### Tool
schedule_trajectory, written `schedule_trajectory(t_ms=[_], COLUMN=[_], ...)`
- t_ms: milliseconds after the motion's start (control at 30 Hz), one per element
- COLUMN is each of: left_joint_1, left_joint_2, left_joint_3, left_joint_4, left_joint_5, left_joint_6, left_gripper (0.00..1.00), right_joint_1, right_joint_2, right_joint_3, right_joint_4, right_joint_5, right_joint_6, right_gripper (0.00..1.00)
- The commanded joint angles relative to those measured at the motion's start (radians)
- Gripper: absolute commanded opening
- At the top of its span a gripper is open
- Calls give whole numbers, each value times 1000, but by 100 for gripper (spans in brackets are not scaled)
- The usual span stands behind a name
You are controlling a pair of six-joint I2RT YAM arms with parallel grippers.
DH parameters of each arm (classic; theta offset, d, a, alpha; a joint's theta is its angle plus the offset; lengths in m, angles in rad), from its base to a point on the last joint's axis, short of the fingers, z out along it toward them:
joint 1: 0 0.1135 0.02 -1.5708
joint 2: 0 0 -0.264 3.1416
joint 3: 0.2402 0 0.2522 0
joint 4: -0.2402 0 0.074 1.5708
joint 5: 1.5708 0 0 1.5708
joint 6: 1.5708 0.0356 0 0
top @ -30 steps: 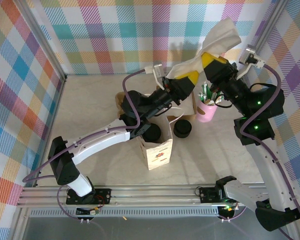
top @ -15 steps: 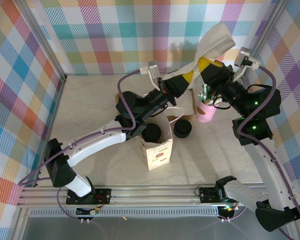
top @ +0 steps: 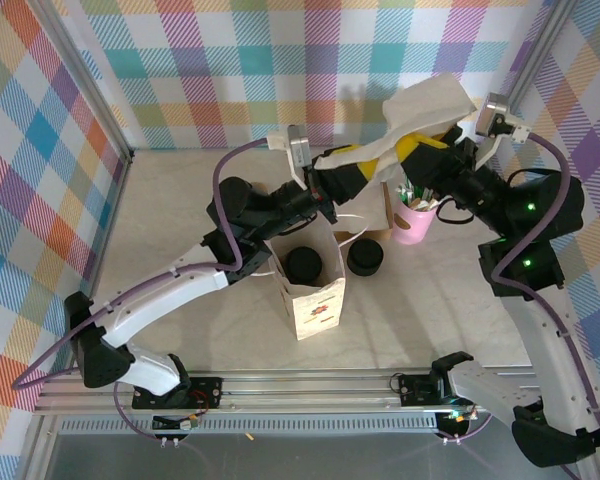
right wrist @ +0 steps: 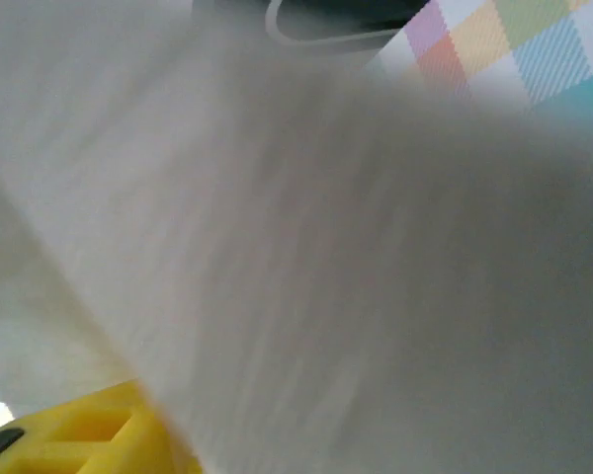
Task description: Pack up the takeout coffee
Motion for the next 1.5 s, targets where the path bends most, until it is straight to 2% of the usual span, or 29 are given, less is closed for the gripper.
schedule_trajectory(t_ms=[0, 67, 167, 500, 567, 633, 733, 767, 800, 867, 1133, 1300, 1467], left_joint_1=[13, 19, 27, 47, 47, 49, 48, 48, 49, 50, 51, 51, 52], left_joint_2=[-32, -40, -57, -124, -144, -170, -214, -236, -255, -294, -450, -539, -604], left_joint_3=[11, 9, -6, -72, -92, -117, -158, -172, -183, -200, -225, -231, -206], left_joint_4=[-81, -98, -116, -112, -112, -113, -134, -148, -166, -214, -517, -675, -866], left_joint_5=[87, 104, 113, 71, 52, 28, -41, -72, -102, -163, -469, -654, -774], left_joint_6=[67, 66, 63, 58, 59, 67, 87, 97, 110, 141, 249, 266, 241], left_gripper=[0, 0, 0, 0, 0, 9, 40, 55, 64, 72, 75, 75, 74], right_joint_1=[-1, -1, -1, -1, -1, -1, 0, -1, -1, -1, -1, -1, -1], right_joint_2=[-9, -5, 1, -10, -9, -5, 9, 13, 16, 23, 85, 127, 180], right_joint_3=[52, 68, 85, 100, 103, 109, 129, 138, 149, 166, 300, 346, 375], right_joint_4=[-52, -64, -64, -68, -63, -56, -57, -64, -75, -106, -346, -408, -427], right_joint_5=[-83, -116, -157, -175, -177, -177, -181, -184, -188, -193, -250, -293, -353], right_joint_6=[-40, -39, -32, -53, -64, -69, -85, -93, -106, -138, -366, -439, -486], right_gripper=[57, 55, 47, 0, 0, 0, 0, 0, 0, 0, 0, 0, 0])
